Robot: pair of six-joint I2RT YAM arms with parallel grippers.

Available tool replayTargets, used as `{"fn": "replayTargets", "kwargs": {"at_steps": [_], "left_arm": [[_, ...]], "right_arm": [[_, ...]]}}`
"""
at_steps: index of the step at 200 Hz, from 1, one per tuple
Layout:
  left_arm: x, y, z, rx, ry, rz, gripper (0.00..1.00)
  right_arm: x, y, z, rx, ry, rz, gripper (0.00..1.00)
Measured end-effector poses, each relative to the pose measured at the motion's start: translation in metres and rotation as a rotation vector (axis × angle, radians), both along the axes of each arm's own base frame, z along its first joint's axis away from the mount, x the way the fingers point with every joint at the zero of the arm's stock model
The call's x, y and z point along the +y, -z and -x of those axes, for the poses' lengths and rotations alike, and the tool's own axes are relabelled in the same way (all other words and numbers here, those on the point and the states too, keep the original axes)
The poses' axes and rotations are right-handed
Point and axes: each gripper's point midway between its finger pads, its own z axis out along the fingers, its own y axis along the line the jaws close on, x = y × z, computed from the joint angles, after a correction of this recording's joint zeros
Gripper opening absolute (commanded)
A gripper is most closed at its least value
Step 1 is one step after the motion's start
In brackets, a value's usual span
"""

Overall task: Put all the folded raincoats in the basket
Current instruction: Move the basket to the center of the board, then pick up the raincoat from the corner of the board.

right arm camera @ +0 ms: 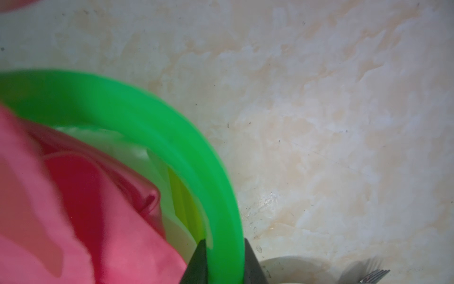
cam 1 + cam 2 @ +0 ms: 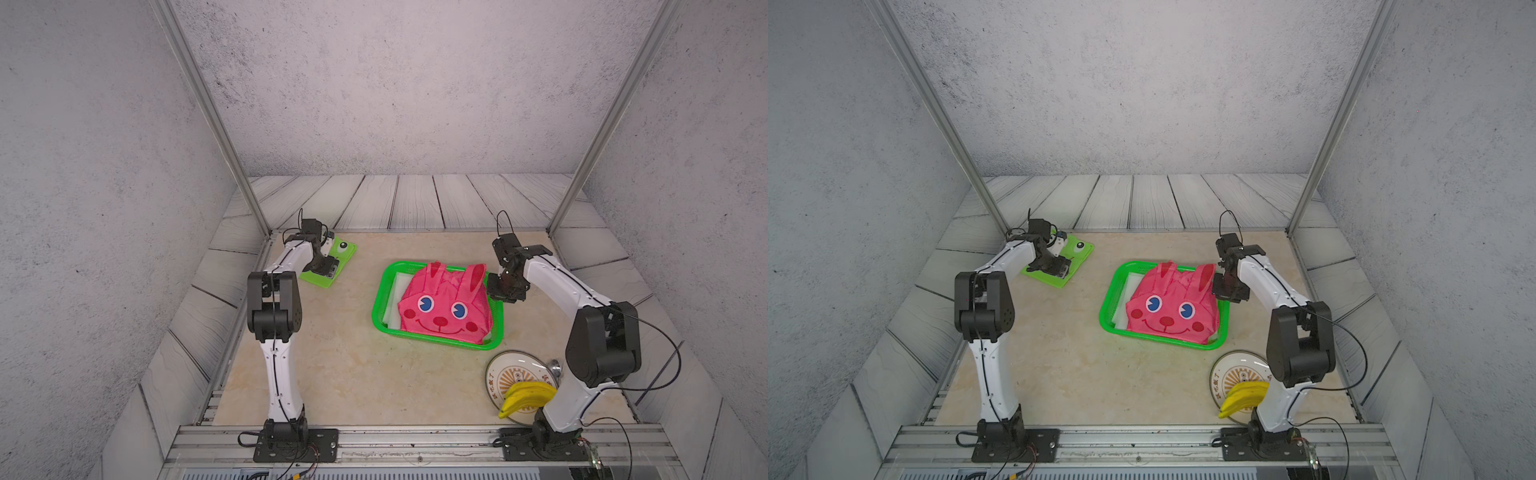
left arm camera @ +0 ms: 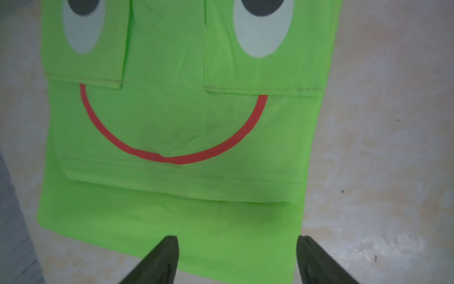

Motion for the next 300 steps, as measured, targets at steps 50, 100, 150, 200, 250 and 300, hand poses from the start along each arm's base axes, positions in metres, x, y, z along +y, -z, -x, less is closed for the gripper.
{"fn": "replayTargets", "kwargs": {"at_steps": [50,100,150,200,250,300], "left_arm": [[-0.013,0.018,-0.001,0.009,0.112,-0.155,0.87],[-0.026,0.024,-0.003,0.021,0.162,-0.238,0.44],[-0.012,0.031,-0.003,0.047,0.118,-0.283,0.00],[-0.007,0.027,0.012,0.076,0.047,-0.234,0.00],[-0.010,-0.009,0.068,0.130,-0.058,-0.030,0.00],[-0.013,-0.047,0.110,0.130,-0.103,0.149,0.00]], "right_arm": [[0.002,-0.033,0.000,-0.092,-0.023,-0.025,0.32],[0.004,-0.080,-0.001,-0.217,-0.053,-0.045,0.34],[0.010,-0.098,0.006,-0.257,-0.078,-0.086,0.37],[0.060,-0.122,0.013,-0.327,-0.231,-0.237,0.47],[0.191,-0.132,0.032,-0.358,-0.473,-0.500,0.57],[0.274,-0.097,0.023,-0.296,-0.381,-0.692,0.63]]}}
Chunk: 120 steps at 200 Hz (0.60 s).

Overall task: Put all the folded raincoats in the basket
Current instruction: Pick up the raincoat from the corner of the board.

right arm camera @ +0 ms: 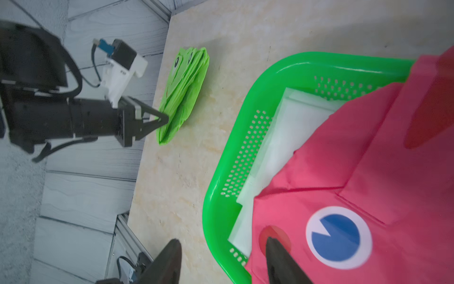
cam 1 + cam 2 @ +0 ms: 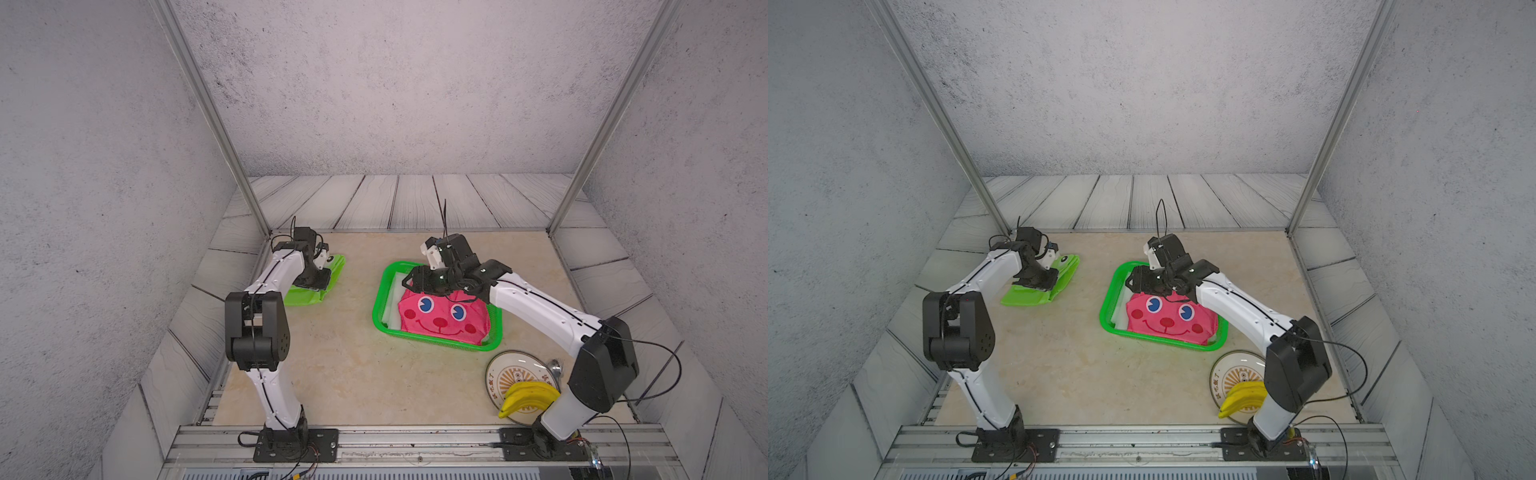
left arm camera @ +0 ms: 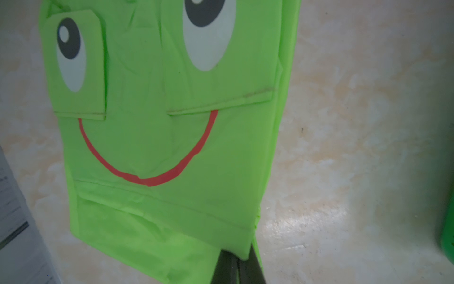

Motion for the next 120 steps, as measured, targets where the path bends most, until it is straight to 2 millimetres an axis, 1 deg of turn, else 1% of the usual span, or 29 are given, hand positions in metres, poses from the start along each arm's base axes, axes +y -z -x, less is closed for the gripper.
{"fn": "replayTargets", "kwargs": {"at_steps": [17,31,43,51,69,88,100,112,120], "left_arm": [[-0.008,0.002,0.017,0.032,0.007,0.046,0.00],[-0.014,0.005,0.029,0.065,0.013,0.078,0.00],[-0.017,0.005,0.036,0.083,0.016,0.101,0.00],[-0.019,0.003,0.040,0.088,0.018,0.113,0.00],[-0.023,-0.006,0.045,0.079,0.022,0.137,0.00],[-0.026,-0.020,0.047,0.050,0.024,0.160,0.00],[-0.028,-0.028,0.049,0.032,0.026,0.173,0.00],[-0.029,-0.034,0.050,0.022,0.025,0.182,0.00],[-0.030,-0.037,0.052,0.017,0.026,0.188,0.00]], "right_arm": [[0.022,0.007,-0.011,0.044,0.028,-0.028,0.67],[0.048,0.008,-0.020,0.073,0.041,-0.080,0.72],[0.071,0.009,-0.021,0.099,0.039,-0.113,0.77],[0.086,0.011,-0.020,0.117,0.035,-0.128,0.78],[0.116,0.013,-0.019,0.141,0.021,-0.153,0.81],[0.137,0.018,-0.013,0.185,0.018,-0.176,0.85],[0.146,0.021,-0.011,0.218,0.025,-0.190,0.86],[0.154,0.025,-0.013,0.248,0.040,-0.202,0.88],[0.158,0.029,-0.016,0.266,0.050,-0.209,0.94]]}}
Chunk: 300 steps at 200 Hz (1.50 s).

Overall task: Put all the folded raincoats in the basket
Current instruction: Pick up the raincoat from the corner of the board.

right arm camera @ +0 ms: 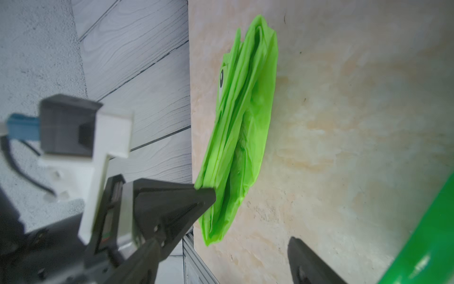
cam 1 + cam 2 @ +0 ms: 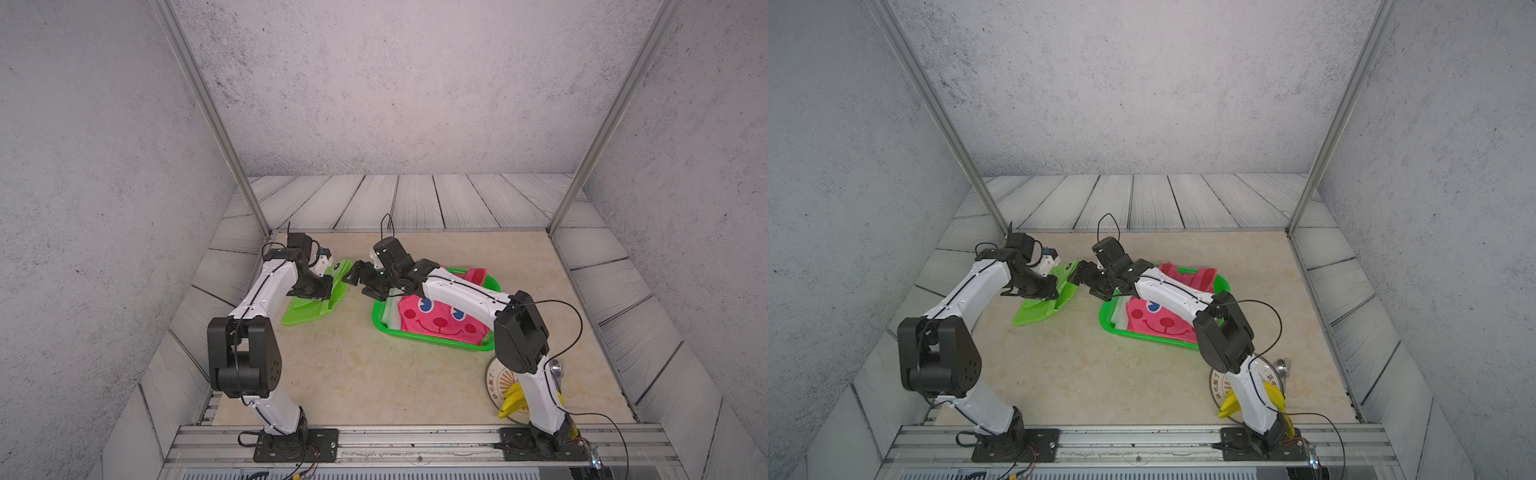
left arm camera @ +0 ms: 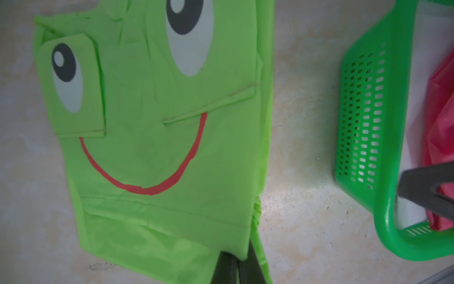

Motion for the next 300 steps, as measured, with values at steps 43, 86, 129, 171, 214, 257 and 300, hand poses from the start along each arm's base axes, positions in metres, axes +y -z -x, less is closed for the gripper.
{"fn": "replayTargets", "kwargs": {"at_steps": [43,86,129,171,214,257,300], "left_arm": [[-0.005,-0.006,0.006,0.006,0.007,0.035,0.00],[-0.014,-0.010,0.013,0.025,0.026,0.089,0.00],[-0.025,-0.015,0.020,0.041,0.061,0.149,0.00],[-0.029,-0.020,0.025,0.036,0.089,0.168,0.00],[-0.030,-0.028,0.037,0.033,0.133,0.168,0.13],[-0.041,-0.063,0.048,-0.001,0.243,0.219,0.44],[-0.044,-0.109,0.076,-0.026,0.336,0.306,0.55]], "right_arm": [[0.017,0.028,-0.011,0.094,0.034,-0.010,1.00],[0.032,0.041,-0.019,0.152,0.050,-0.037,1.00],[0.044,0.044,-0.019,0.202,0.050,-0.078,0.87],[0.053,0.061,-0.012,0.249,0.038,-0.075,0.54],[0.061,0.048,-0.007,0.200,-0.006,-0.103,0.11],[0.057,0.052,-0.001,0.190,-0.024,-0.062,0.00],[0.047,0.044,0.000,0.124,-0.081,-0.041,0.00]]}}
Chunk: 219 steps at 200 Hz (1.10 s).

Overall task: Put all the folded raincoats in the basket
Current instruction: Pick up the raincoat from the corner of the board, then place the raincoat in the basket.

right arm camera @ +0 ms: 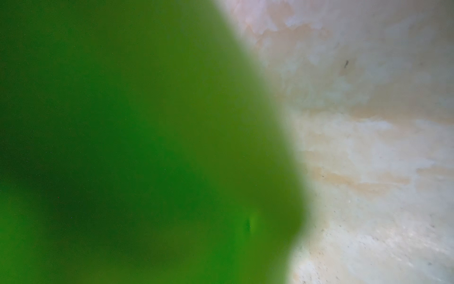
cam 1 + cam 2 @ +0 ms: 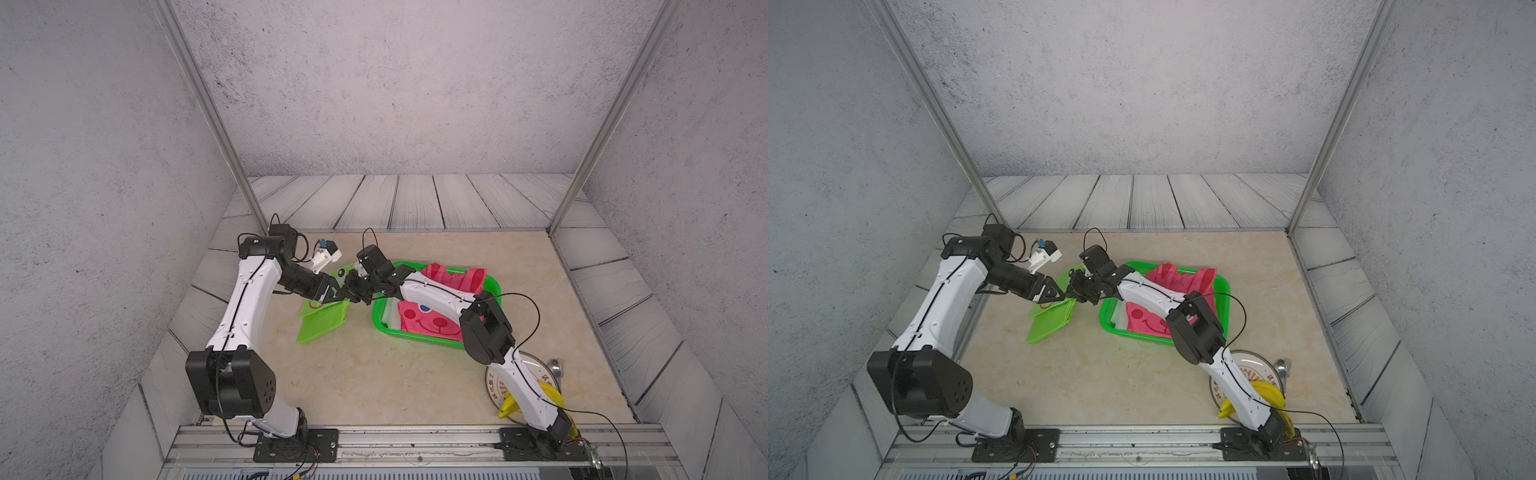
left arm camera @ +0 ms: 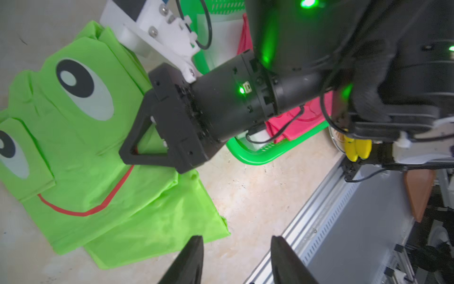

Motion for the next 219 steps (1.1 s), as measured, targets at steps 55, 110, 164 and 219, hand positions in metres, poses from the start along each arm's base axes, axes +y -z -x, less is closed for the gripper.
{"fn": "replayTargets", "kwargs": {"at_steps": [55,110,164,219], "left_arm": [[0.016,-0.027,0.011,-0.068,-0.048,-0.012,0.58],[0.009,-0.036,0.006,-0.132,-0.036,0.048,0.79],[0.009,-0.034,-0.005,-0.210,-0.079,0.066,1.00],[0.029,0.008,-0.025,-0.198,-0.172,-0.044,0.99]], "right_arm": [[-0.038,-0.083,0.016,-0.188,-0.118,-0.030,0.00],[-0.127,-0.121,0.040,-0.257,-0.175,-0.054,0.00],[-0.260,-0.049,0.036,-0.149,0.008,0.065,0.00],[-0.317,0.003,0.034,-0.090,0.105,0.109,0.00]]}}
